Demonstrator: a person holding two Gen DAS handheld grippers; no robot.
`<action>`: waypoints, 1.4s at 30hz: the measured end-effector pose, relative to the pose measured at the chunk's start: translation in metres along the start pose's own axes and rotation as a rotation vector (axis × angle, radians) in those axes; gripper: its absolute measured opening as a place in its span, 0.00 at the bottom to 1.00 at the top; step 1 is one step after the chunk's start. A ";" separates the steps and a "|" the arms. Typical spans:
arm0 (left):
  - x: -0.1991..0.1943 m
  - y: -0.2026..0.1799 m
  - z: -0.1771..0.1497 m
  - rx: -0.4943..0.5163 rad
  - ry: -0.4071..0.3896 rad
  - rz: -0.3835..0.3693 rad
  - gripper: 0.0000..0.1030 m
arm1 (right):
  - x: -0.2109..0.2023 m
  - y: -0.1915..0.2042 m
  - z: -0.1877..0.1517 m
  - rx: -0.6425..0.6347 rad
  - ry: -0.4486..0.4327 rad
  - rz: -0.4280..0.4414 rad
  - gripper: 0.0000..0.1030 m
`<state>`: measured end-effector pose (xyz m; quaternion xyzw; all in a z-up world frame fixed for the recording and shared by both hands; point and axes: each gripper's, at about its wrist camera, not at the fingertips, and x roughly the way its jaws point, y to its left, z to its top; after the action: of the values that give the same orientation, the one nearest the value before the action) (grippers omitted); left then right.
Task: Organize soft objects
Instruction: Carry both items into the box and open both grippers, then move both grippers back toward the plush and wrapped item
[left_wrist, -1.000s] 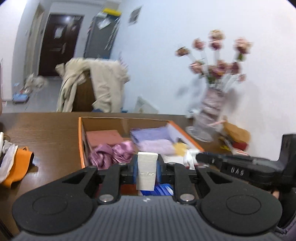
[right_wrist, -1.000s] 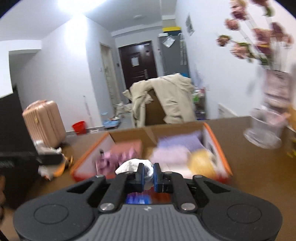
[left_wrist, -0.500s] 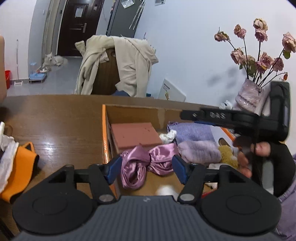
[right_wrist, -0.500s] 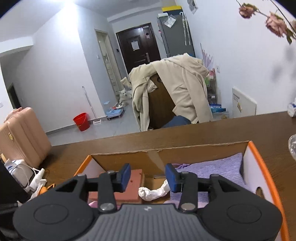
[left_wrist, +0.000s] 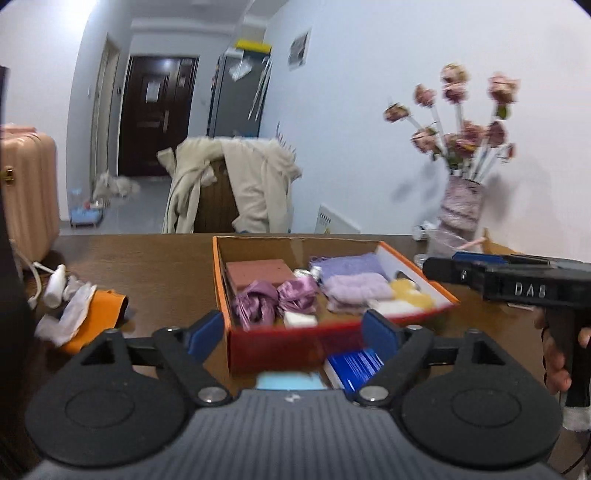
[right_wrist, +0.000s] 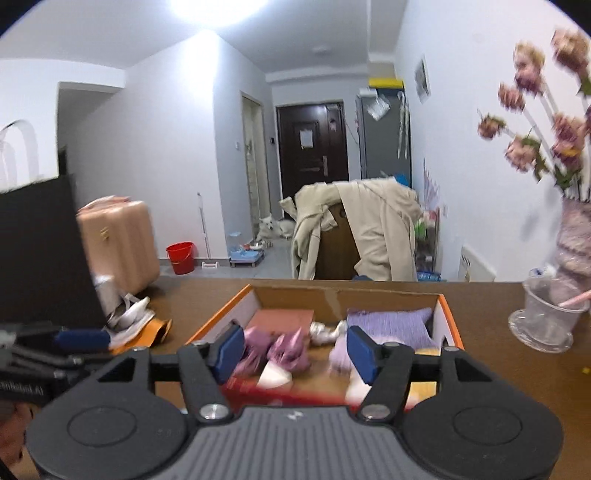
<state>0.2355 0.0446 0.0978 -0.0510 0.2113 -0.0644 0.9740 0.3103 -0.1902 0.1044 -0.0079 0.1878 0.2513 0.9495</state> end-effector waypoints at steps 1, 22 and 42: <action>-0.011 -0.003 -0.009 0.009 -0.007 -0.001 0.85 | -0.013 0.008 -0.009 -0.027 -0.008 -0.014 0.63; -0.130 -0.008 -0.103 0.033 -0.112 -0.029 1.00 | -0.129 0.095 -0.106 -0.044 -0.081 -0.137 0.86; -0.055 0.001 -0.091 -0.010 0.031 -0.051 0.84 | -0.070 0.072 -0.105 0.026 0.006 -0.116 0.84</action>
<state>0.1481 0.0473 0.0370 -0.0603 0.2254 -0.0890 0.9683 0.1827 -0.1720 0.0373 -0.0073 0.1932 0.1933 0.9619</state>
